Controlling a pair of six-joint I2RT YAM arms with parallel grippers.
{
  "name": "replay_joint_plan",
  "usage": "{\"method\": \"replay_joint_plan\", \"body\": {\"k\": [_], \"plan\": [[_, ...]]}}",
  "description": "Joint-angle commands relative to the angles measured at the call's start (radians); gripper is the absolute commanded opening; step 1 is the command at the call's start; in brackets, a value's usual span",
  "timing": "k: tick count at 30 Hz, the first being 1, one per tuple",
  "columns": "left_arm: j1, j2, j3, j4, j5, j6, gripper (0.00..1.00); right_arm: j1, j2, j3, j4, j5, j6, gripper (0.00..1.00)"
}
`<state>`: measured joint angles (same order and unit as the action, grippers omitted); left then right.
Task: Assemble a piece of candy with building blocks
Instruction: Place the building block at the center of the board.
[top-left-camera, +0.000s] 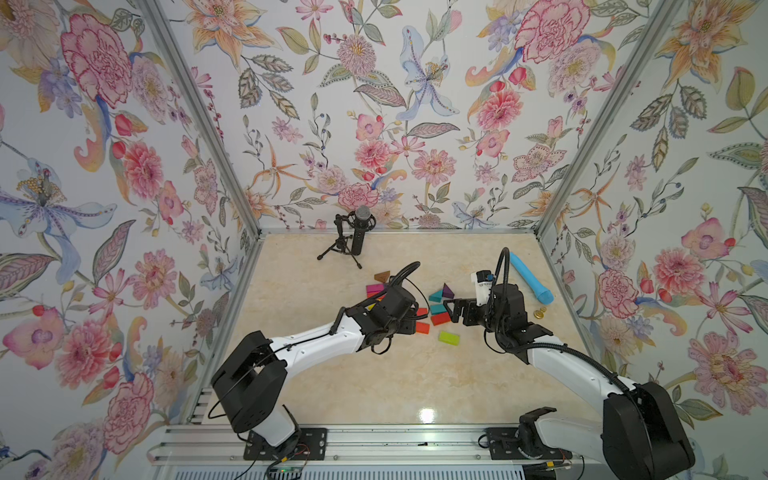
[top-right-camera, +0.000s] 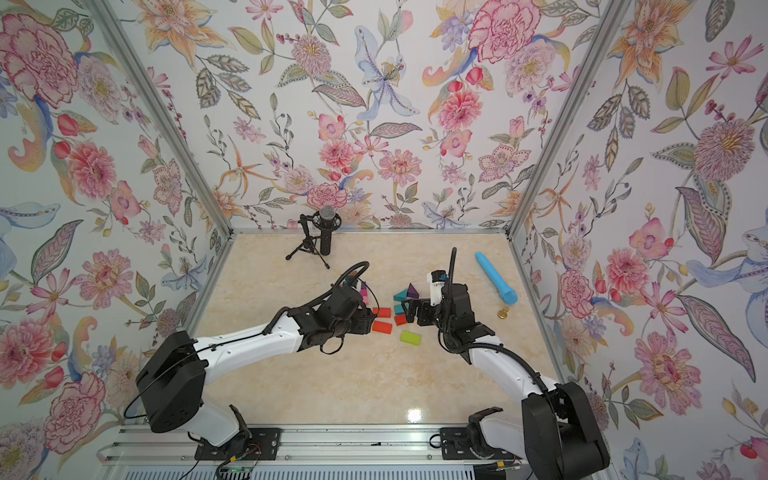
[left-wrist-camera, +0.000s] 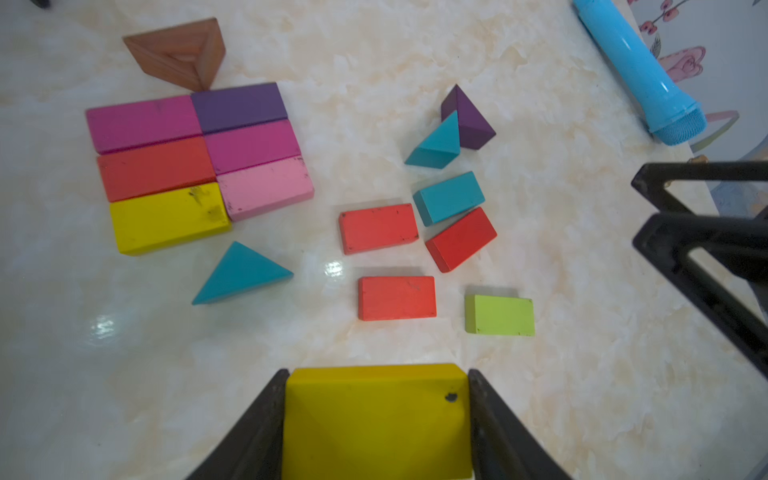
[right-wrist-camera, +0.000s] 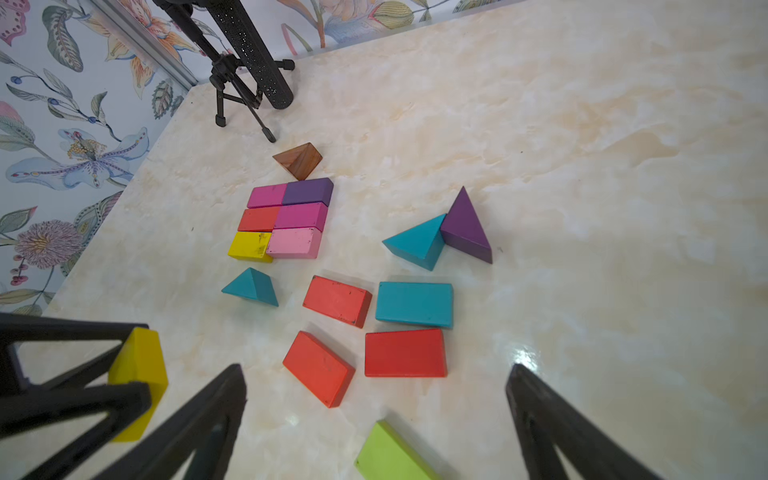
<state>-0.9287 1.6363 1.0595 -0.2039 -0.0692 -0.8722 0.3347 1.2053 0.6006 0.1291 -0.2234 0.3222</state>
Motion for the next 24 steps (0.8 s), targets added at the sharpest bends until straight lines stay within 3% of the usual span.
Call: {"method": "replay_joint_plan", "body": {"k": [1,11,24], "plan": [[-0.051,0.116,0.035,-0.001,-0.008,-0.09,0.52,-0.011,-0.032,-0.008,-0.035,0.002,0.0,1.0],[-0.08,0.304,0.159,-0.046,-0.017,-0.026,0.53,-0.048,-0.077,-0.033,-0.054,-0.009,-0.002,1.0],[-0.084,0.352,0.208,-0.146,-0.068,0.009,0.57,-0.105,-0.065,-0.028,-0.054,-0.042,-0.016,1.0]]}}
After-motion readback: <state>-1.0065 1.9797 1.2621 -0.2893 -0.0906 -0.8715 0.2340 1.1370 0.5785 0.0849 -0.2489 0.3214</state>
